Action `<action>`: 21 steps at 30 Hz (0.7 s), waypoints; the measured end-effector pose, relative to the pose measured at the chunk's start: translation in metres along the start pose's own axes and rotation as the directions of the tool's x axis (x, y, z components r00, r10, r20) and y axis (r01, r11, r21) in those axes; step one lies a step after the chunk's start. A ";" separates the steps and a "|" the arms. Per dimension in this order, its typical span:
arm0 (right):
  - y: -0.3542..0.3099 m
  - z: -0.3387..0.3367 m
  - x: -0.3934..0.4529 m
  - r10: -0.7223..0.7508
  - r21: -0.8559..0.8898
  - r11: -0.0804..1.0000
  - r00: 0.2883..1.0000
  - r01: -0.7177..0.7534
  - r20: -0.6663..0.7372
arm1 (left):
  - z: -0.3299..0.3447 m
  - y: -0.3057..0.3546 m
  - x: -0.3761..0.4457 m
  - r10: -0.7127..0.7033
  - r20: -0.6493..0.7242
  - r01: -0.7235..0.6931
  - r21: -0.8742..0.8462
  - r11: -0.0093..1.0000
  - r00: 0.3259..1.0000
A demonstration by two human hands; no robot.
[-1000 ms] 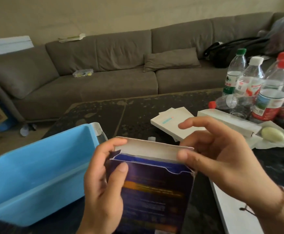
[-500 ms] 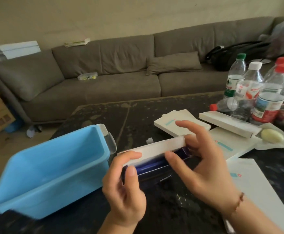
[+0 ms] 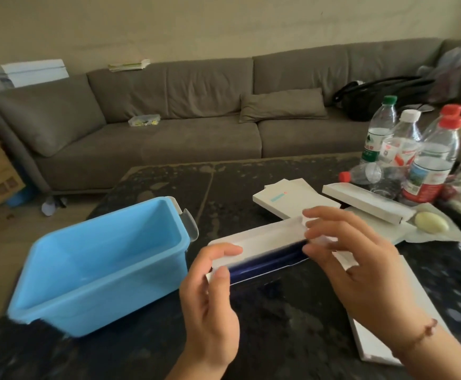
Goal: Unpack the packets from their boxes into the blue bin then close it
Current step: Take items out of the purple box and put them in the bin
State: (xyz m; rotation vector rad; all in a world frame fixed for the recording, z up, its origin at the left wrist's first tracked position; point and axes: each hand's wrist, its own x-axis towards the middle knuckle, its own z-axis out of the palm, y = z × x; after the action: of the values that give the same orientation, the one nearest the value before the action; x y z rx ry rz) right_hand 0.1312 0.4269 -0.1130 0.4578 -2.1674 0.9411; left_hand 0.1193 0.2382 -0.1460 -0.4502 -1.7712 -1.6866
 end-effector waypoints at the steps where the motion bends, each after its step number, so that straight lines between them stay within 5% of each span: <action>1: -0.005 -0.003 -0.001 -0.082 -0.134 0.987 0.996 0.086 0.035 | 0.000 0.001 -0.001 -0.033 0.005 0.033 -0.034 0.999 0.999; 4: -0.016 -0.008 0.004 -0.200 -0.322 0.908 0.954 0.267 0.226 | -0.001 0.001 -0.003 -0.059 0.054 0.063 -0.074 0.995 0.997; 7: -0.020 -0.010 0.013 -0.200 -0.294 0.902 0.908 0.317 0.367 | -0.004 0.002 -0.005 -0.090 0.123 0.104 -0.111 0.988 0.988; 15: -0.034 -0.014 0.026 -0.231 -0.315 0.874 0.886 0.371 0.403 | -0.010 0.000 -0.009 -0.107 0.188 0.136 -0.147 0.980 0.976; 21: -0.039 -0.014 0.030 -0.215 -0.364 0.787 0.774 0.498 0.596 | -0.012 -0.001 -0.010 -0.086 0.216 0.125 -0.174 0.977 0.973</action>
State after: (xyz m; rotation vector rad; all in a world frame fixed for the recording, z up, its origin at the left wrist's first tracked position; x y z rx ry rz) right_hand 0.1391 0.4106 -0.0653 0.9213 -2.5480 -0.0209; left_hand 0.1281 0.2284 -0.1539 -0.6447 -1.8180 -1.9520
